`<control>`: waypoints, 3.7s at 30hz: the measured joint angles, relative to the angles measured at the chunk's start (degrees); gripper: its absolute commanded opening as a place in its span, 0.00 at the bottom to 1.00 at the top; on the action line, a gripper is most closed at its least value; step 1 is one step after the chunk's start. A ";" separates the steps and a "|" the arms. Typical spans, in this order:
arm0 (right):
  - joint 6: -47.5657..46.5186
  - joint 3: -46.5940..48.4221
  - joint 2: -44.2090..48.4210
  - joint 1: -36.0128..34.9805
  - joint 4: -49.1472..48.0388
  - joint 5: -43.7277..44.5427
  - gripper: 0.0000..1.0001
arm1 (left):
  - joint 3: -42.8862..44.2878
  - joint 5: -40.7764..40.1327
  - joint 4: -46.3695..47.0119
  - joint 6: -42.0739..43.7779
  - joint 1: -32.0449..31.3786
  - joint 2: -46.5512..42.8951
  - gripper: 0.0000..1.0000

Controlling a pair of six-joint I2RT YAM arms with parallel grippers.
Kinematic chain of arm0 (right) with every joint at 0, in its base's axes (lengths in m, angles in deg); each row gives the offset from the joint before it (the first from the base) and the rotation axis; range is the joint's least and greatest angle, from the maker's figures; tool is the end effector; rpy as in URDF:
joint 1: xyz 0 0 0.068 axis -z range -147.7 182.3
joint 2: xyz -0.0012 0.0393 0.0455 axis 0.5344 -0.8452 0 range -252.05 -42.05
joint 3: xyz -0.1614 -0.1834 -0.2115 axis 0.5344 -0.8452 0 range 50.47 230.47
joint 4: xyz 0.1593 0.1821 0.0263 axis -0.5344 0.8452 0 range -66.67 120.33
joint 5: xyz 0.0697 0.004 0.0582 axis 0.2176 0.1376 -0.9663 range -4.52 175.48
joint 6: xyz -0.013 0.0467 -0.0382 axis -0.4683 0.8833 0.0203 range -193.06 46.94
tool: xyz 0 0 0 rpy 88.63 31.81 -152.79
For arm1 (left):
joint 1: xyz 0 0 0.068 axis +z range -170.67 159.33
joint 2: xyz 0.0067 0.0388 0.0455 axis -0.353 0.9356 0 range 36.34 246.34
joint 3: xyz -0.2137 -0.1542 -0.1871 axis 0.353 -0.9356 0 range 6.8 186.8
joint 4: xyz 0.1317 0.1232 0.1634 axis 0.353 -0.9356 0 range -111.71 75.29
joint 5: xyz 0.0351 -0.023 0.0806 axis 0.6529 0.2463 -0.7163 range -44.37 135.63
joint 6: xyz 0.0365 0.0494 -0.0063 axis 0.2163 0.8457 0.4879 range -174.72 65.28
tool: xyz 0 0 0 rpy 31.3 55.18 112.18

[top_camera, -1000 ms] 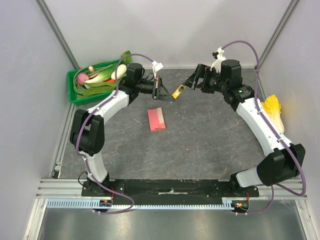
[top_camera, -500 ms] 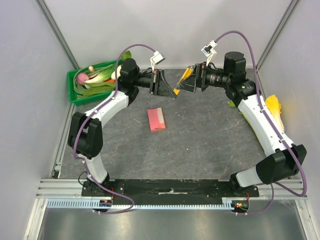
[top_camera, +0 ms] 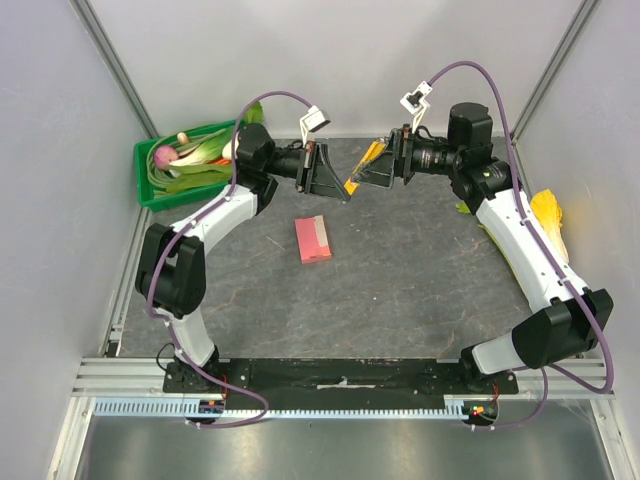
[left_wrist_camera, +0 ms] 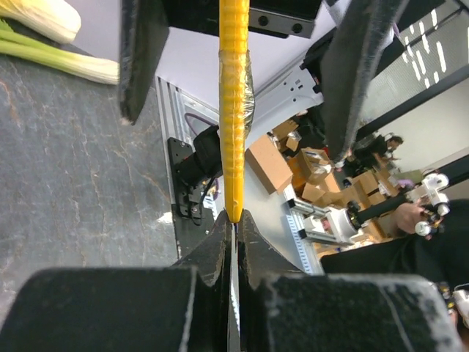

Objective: Unpack the express box

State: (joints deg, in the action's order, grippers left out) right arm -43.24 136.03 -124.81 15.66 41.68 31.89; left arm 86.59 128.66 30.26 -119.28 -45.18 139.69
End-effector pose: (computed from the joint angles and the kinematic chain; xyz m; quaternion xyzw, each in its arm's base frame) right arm 0.2771 0.1220 0.4704 -0.1894 0.7373 0.5428 0.3547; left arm 0.3428 -0.2071 0.4146 0.3700 0.5839 -0.7001 0.1791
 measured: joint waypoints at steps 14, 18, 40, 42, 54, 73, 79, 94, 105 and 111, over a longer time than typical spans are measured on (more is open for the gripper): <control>2.32 0.00 0.00 0.00 -0.83 -0.17 0.89 | 0.28 -3.28 -27.63 18.40 -0.15 -3.69 0.02; 3.69 0.00 -0.02 0.00 -0.94 -0.66 0.89 | 0.52 -2.82 -29.22 20.13 -0.42 -4.07 0.02; 3.50 0.00 -0.44 -0.98 3.61 -3.58 0.63 | 9.92 -4.96 -58.64 42.53 -2.56 -4.07 0.02; 2.99 0.00 -0.44 -0.98 4.13 -3.58 0.65 | 10.78 -5.25 -61.72 44.89 -2.43 -4.07 0.02; 2.05 0.35 -0.44 -0.98 5.86 -3.48 0.62 | 12.20 -6.01 -73.96 54.69 -1.38 -4.07 0.02; 1.49 0.90 -0.46 -1.14 6.14 -2.95 0.36 | 14.99 -6.01 -75.69 55.91 -2.56 -3.37 0.02; 0.98 0.87 -0.59 -1.14 6.23 -2.89 0.40 | 14.99 -6.03 -76.06 56.00 -2.56 -3.17 0.02; -3.98 1.49 -1.64 -1.14 11.08 -3.58 0.41 | 15.32 -6.29 -80.48 60.08 -1.31 -2.73 0.02; -5.46 2.14 -2.43 -1.14 12.63 -3.61 0.46 | 15.32 -4.76 -82.55 61.68 -1.33 -2.62 0.02; -5.70 2.58 -2.97 -1.14 12.96 -3.61 0.47 | 15.32 -4.48 -84.04 64.19 -1.60 -2.34 0.02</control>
State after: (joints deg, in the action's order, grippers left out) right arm -48.94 138.61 -127.79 14.52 54.64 28.29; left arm 101.91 124.18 -53.78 -55.09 -46.78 137.35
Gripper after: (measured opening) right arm 0.473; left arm 0.043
